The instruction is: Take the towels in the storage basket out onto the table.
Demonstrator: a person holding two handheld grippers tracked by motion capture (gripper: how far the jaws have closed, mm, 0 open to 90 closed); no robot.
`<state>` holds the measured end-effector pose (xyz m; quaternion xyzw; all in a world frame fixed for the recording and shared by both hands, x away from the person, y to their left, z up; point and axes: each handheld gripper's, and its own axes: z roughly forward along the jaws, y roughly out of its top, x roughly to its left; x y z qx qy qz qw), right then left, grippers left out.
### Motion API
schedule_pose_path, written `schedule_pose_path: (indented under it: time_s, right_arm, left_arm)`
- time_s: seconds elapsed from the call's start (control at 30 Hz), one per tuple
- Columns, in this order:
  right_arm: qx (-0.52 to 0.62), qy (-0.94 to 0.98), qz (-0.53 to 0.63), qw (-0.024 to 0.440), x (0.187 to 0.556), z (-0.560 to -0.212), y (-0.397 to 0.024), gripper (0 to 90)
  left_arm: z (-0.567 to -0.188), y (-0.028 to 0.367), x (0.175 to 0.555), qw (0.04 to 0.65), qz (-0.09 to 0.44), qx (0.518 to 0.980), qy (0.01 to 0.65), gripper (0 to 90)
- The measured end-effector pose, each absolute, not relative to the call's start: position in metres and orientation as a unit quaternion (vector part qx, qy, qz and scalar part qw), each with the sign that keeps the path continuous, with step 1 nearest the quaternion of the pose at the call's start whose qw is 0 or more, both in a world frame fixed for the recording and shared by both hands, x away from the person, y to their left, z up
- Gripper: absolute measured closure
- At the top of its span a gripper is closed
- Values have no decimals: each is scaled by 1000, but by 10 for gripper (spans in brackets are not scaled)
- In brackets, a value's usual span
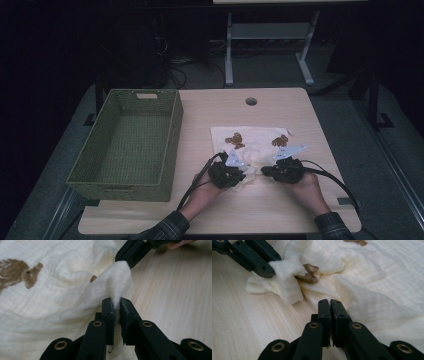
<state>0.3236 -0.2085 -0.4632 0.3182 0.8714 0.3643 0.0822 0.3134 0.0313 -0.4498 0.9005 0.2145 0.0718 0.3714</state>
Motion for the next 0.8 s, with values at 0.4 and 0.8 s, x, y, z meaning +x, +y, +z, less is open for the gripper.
schedule_pose_path:
  time_s: [0.4,0.8]
  right_arm:
    - [333,850,397,98,321,-444,-238,880]
    - [373,835,389,110,335,-451,-269,880]
  left_arm:
    - [-416,67,320,421,62,870,247,842]
    - [-429,82,344,371,113,876,286,885]
